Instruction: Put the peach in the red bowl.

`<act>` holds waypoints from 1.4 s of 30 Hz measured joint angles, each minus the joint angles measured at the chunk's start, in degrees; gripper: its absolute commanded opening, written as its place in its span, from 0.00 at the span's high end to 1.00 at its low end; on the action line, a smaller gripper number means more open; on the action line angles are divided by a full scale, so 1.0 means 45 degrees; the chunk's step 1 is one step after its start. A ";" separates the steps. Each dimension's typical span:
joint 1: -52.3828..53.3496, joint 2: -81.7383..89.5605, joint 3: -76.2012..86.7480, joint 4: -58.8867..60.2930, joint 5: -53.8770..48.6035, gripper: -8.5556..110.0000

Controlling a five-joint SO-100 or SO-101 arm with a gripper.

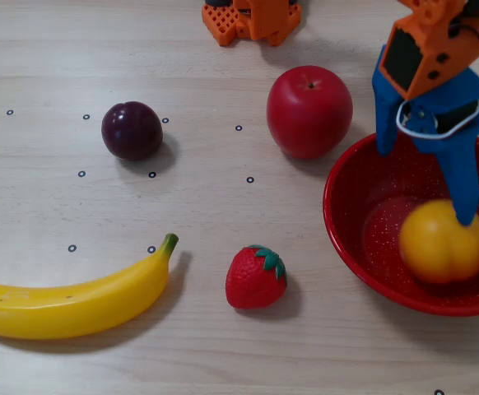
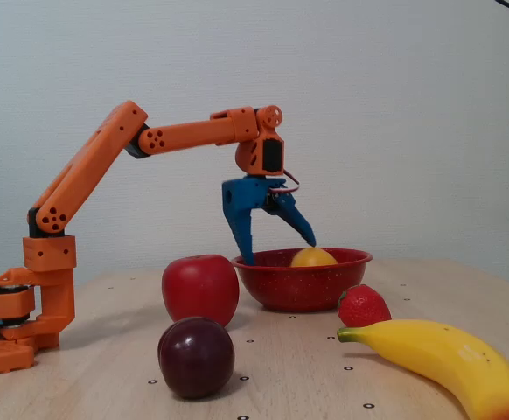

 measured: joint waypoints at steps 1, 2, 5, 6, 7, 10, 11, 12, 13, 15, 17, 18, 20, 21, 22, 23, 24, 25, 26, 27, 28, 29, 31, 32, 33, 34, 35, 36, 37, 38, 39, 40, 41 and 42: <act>0.0020 0.0000 0.0176 0.0000 0.0020 0.45; 0.0020 0.0059 0.0391 -0.0117 0.0039 0.45; -0.0254 0.1055 0.1133 -0.0176 0.0098 0.51; -0.0430 0.1465 0.1289 -0.0195 0.0098 0.56; -0.0664 0.2129 0.1543 -0.0371 0.0098 0.60; -0.1250 0.4023 0.1953 -0.0840 0.0098 0.70; -0.1426 0.4844 0.2207 -0.1055 0.0098 0.73; -0.1562 0.5449 0.2344 -0.1172 0.0098 0.76; -0.1699 0.6074 0.2480 -0.1191 0.0098 0.82; -0.1953 0.7168 0.2852 -0.1328 0.0098 0.91; -0.2402 0.8027 0.3086 -0.1348 0.0098 0.93; -0.2695 0.8301 0.3203 -0.1348 0.0098 0.93; -0.3320 0.9004 0.3613 -0.1348 0.0098 0.93; -0.3672 0.9414 0.4004 -0.1348 0.0098 0.93; -0.4082 1.0020 0.4590 -0.1406 0.0098 0.93; -0.4414 1.0488 0.5059 -0.1582 0.0098 0.93; -0.4805 1.1074 0.5684 -0.1797 0.0098 0.93; -0.5195 1.1699 0.6426 -0.2012 0.0098 0.93; -0.5605 1.2383 0.7227 -0.2266 0.0098 0.93; -0.6055 1.3242 0.8242 -0.2676 0.0098 0.93; -0.6289 1.3789 0.8926 -0.2871 0.0078 0.93; -0.6543 1.4551 0.9902 -0.3223 0.0039 0.93; -0.6758 1.6133 1.1895 -0.4004 0.0020 0.93; -0.6855 1.6992 1.2988 -0.4375 0.0020 0.93; -0.6953 1.7754 1.3984 -0.4668 0.0117 0.93; -0.7109 1.8516 1.4941 -0.4980 0.0254 0.93; -0.7246 1.9219 1.5898 -0.5313 0.0312 0.93; -0.7383 1.9902 1.6816 -0.5684 0.0410 0.93; -0.7402 2.0527 1.7676 -0.5957 0.0449 0.93; -0.7422 2.1016 1.8379 -0.6230 0.0449 0.93; -0.7383 2.1602 1.9141 -0.6660 0.0469 0.93; -0.7363 2.2227 1.9883 -0.7109 0.0469 0.93; -0.7363 2.3008 2.0859 -0.7695 0.0469 0.93; -0.7363 2.3613 2.1602 -0.8066 0.0469 0.93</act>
